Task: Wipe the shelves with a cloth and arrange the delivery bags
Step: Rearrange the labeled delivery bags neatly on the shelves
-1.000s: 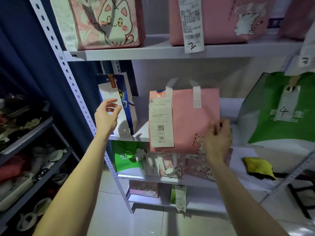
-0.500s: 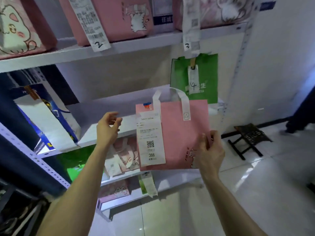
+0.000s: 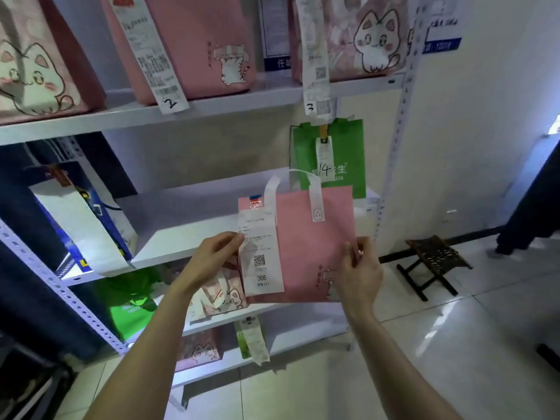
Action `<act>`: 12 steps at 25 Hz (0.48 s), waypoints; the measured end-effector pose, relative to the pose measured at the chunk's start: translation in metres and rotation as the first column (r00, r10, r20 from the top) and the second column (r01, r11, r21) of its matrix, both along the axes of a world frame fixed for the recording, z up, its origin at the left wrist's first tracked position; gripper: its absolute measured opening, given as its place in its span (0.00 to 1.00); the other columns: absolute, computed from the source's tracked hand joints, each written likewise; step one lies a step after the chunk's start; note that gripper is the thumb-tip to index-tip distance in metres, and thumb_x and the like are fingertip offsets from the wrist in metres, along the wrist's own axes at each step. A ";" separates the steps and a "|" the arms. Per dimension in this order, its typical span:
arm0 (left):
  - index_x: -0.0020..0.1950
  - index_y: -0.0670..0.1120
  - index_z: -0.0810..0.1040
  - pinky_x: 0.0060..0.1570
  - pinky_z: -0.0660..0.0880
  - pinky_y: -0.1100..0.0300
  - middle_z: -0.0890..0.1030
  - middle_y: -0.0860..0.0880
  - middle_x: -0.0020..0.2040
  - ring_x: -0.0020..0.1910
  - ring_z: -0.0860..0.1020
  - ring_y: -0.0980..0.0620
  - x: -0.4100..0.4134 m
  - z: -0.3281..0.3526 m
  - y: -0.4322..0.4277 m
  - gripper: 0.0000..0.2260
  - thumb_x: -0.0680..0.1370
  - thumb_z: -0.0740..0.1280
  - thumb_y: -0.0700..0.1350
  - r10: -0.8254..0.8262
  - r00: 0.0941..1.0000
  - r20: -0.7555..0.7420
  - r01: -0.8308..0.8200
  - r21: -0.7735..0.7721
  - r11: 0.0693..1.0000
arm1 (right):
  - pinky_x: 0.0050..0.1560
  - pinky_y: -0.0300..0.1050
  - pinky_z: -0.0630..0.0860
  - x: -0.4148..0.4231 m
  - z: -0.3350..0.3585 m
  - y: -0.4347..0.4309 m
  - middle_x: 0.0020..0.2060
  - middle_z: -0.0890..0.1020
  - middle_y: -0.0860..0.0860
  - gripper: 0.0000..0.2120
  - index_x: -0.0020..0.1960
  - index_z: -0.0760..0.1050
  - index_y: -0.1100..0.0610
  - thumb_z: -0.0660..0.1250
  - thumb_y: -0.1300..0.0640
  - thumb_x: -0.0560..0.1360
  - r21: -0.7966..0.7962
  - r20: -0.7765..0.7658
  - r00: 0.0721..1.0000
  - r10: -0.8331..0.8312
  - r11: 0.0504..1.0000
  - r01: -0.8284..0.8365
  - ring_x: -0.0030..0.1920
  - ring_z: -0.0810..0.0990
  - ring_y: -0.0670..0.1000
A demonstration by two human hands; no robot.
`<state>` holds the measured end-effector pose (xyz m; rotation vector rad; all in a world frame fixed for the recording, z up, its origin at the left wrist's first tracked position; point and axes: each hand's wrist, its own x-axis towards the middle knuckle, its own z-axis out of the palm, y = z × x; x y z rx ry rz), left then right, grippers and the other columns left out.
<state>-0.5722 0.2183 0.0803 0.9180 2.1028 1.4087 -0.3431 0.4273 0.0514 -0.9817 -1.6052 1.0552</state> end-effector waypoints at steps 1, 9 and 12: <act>0.64 0.60 0.84 0.52 0.87 0.50 0.88 0.53 0.62 0.58 0.88 0.48 -0.007 -0.001 -0.017 0.26 0.73 0.74 0.73 -0.018 1.000 -0.014 0.018 -0.002 1.000 | 0.39 0.45 0.71 -0.018 0.003 -0.005 0.41 0.81 0.48 0.05 0.49 0.74 0.53 0.65 0.55 0.84 0.018 -0.010 0.999 0.048 0.999 -0.048 0.41 0.79 0.48; 0.78 0.64 0.70 0.62 0.82 0.52 0.83 0.60 0.68 0.65 0.83 0.56 -0.093 0.007 -0.072 0.39 0.73 0.84 0.43 0.297 0.931 -0.212 -0.285 0.089 0.955 | 0.37 0.38 0.72 -0.182 0.040 -0.014 0.42 0.81 0.45 0.08 0.50 0.71 0.46 0.61 0.56 0.87 0.107 -0.024 0.909 0.417 0.905 -0.412 0.42 0.80 0.46; 0.79 0.58 0.69 0.64 0.78 0.51 0.82 0.60 0.68 0.67 0.82 0.52 -0.133 0.011 -0.046 0.38 0.74 0.82 0.40 0.411 0.868 -0.279 -0.401 0.098 0.911 | 0.35 0.43 0.72 -0.230 0.048 0.009 0.44 0.83 0.49 0.12 0.58 0.73 0.51 0.58 0.66 0.84 0.105 0.156 0.854 0.496 0.852 -0.513 0.42 0.81 0.52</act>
